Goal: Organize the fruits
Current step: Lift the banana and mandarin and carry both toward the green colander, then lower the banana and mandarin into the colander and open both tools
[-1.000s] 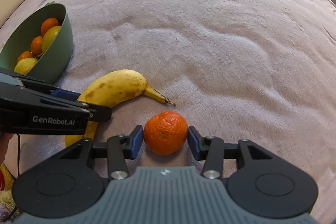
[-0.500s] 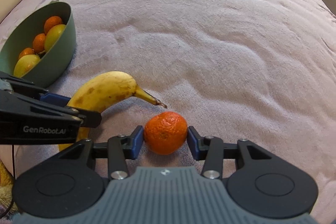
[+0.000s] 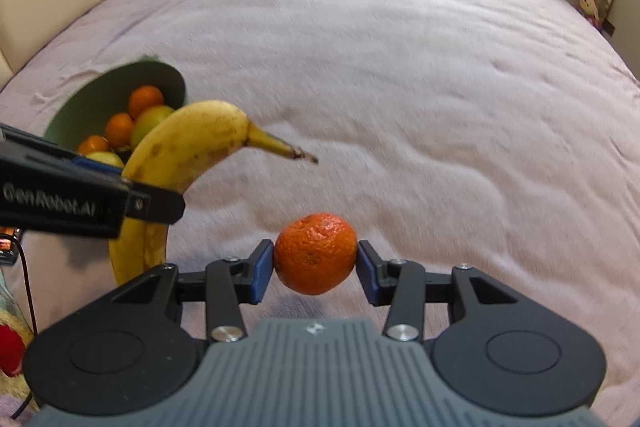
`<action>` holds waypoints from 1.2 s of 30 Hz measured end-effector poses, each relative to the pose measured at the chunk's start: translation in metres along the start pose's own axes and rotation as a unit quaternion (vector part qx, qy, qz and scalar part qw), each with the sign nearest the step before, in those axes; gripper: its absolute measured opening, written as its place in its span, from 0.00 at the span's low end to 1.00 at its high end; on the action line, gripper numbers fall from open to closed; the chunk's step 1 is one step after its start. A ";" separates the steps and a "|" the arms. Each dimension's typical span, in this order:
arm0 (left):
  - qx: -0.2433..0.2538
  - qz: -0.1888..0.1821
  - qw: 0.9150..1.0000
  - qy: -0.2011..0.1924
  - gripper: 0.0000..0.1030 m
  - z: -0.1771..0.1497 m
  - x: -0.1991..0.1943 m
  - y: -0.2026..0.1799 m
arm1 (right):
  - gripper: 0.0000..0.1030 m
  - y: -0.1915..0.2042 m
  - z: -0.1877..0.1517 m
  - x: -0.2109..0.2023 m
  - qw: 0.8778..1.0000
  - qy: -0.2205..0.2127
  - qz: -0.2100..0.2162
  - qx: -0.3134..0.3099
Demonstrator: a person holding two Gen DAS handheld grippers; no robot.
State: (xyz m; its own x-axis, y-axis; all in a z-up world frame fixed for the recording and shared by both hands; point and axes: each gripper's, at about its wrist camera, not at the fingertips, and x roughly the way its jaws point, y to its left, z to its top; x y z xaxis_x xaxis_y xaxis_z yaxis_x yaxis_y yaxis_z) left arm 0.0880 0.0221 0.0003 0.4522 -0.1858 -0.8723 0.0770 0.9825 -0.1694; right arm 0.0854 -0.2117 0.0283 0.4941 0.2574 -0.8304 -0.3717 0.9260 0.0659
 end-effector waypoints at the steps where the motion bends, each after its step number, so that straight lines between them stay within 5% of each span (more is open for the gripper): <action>1: -0.004 0.000 1.000 -0.007 0.43 0.003 -0.005 0.003 | 0.41 0.001 0.004 -0.003 1.000 -0.004 0.004 0.001; 10: -0.053 0.012 0.996 -0.064 0.43 0.015 -0.044 0.041 | 0.41 0.033 0.049 -0.027 0.997 -0.058 0.039 -0.039; 17: -0.091 0.076 0.989 -0.088 0.43 0.017 -0.056 0.078 | 0.41 0.071 0.072 -0.024 0.991 -0.075 0.076 -0.078; 26: -0.126 0.119 0.981 -0.081 0.43 0.017 -0.049 0.106 | 0.41 0.116 0.089 0.006 0.983 -0.058 0.111 -0.132; 36: -0.179 0.118 0.976 -0.047 0.43 0.015 -0.026 0.145 | 0.41 0.139 0.101 0.045 0.978 -0.028 0.123 -0.169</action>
State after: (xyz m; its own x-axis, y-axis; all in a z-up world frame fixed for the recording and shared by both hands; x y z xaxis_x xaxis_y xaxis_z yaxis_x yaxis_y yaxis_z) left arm 0.1005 0.1698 0.0051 0.5007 0.0632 -0.8633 -0.3467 0.9285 -0.1332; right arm 0.1351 -0.0433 0.0555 0.3960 0.4833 -0.7808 -0.7183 0.6927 0.0645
